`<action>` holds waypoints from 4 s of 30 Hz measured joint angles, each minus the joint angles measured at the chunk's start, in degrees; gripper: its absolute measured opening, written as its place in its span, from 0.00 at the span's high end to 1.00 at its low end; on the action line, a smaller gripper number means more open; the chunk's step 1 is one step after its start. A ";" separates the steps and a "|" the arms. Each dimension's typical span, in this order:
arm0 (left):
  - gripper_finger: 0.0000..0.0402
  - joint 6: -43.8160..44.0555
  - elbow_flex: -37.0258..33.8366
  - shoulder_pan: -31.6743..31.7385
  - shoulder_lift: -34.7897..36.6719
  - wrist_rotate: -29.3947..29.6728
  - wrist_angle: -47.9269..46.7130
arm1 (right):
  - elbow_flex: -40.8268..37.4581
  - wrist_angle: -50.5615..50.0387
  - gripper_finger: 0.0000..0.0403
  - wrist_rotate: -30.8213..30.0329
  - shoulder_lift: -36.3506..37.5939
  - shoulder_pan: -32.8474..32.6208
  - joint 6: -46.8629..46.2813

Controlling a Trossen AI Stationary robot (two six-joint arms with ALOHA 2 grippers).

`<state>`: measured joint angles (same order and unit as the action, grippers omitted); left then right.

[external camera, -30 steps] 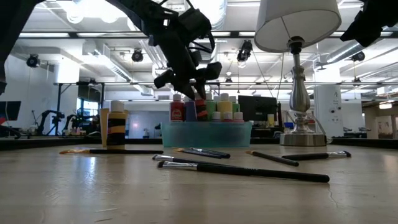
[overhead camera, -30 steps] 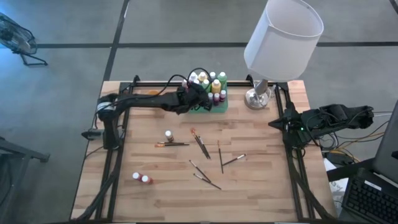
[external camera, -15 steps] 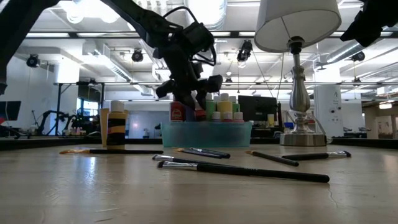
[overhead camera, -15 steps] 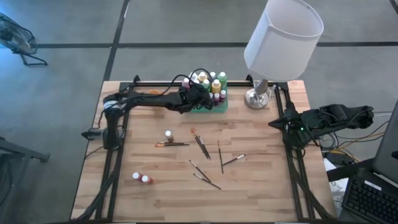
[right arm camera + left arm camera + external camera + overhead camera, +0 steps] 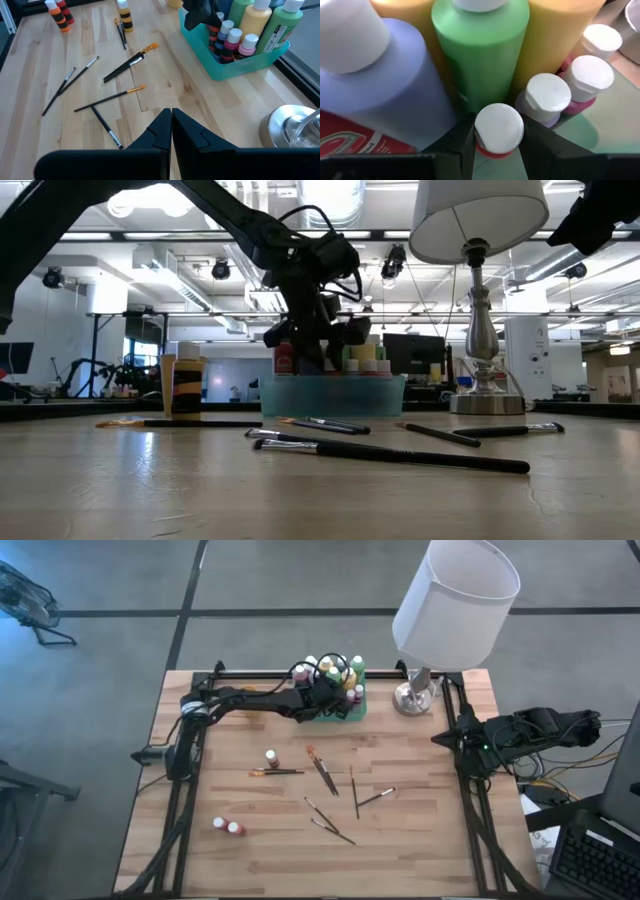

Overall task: Pick & Place Paint Supplies
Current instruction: Put the small orange paint bottle into the green bin, then put the small yellow paint bottle into the green bin

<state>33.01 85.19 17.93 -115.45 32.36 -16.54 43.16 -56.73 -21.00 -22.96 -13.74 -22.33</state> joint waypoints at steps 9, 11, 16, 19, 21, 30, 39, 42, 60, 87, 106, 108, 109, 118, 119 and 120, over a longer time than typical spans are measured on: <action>0.68 0.09 -0.07 0.00 -0.12 1.04 0.01 | 0.00 0.00 0.98 -0.02 0.00 0.02 0.00; 0.68 -0.09 -0.07 0.00 -0.12 1.07 0.01 | 0.00 -0.01 0.98 -0.01 -0.02 0.02 0.00; 0.64 -0.19 -0.09 0.02 -0.12 0.74 0.01 | 0.00 -0.01 0.98 -0.01 -0.01 0.01 0.00; 0.59 -0.21 -0.09 0.07 -0.12 0.72 0.03 | 0.00 0.00 0.98 -0.02 0.00 0.00 0.00; 0.56 -0.44 -0.09 0.07 -0.03 0.67 0.03 | 0.00 0.00 0.98 0.00 0.00 0.02 0.00; 0.48 -2.00 1.53 -0.06 0.99 -0.14 -3.05 | 0.00 0.00 0.98 0.00 0.00 0.02 0.00; 0.49 -4.90 4.22 -1.48 7.21 -0.29 -10.02 | 0.00 0.00 0.98 0.00 -0.02 0.00 0.02; 0.51 -6.56 3.61 -2.47 10.88 -0.33 -10.15 | 0.00 -0.02 0.98 0.00 -0.04 0.02 0.00; 0.58 -3.70 2.62 -19.06 25.76 13.86 -33.44 | 0.00 0.01 0.98 -0.01 -0.09 0.02 0.00; 0.58 32.09 -12.61 -50.62 32.60 30.36 -56.52 | 0.00 0.01 0.98 -0.02 -0.09 0.02 0.00; 0.58 36.45 -37.76 -50.77 41.21 26.42 -27.75 | 0.00 0.00 0.98 -0.02 -0.09 0.01 0.00; 0.58 36.48 -39.47 -50.75 41.12 27.06 -26.11 | 0.00 0.01 0.98 -0.01 -0.09 0.01 0.00; 0.58 36.34 -40.27 -50.77 41.02 27.42 -25.22 | 0.00 0.01 0.98 0.00 -0.09 0.01 0.00; 0.58 36.07 -46.36 -50.77 40.84 28.10 -17.57 | 0.00 0.02 0.98 0.00 -0.09 0.02 0.00; 0.58 36.05 -47.01 -50.77 40.84 28.17 -16.59 | 0.00 0.01 0.98 0.00 -0.09 0.02 0.00; 0.58 36.05 -47.78 -50.77 40.84 28.19 -15.47 | 0.00 0.02 0.98 -0.02 -0.09 0.00 0.00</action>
<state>69.06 37.41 -32.84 -74.61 60.55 -32.01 43.16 -56.71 -21.02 -23.05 -13.73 -22.33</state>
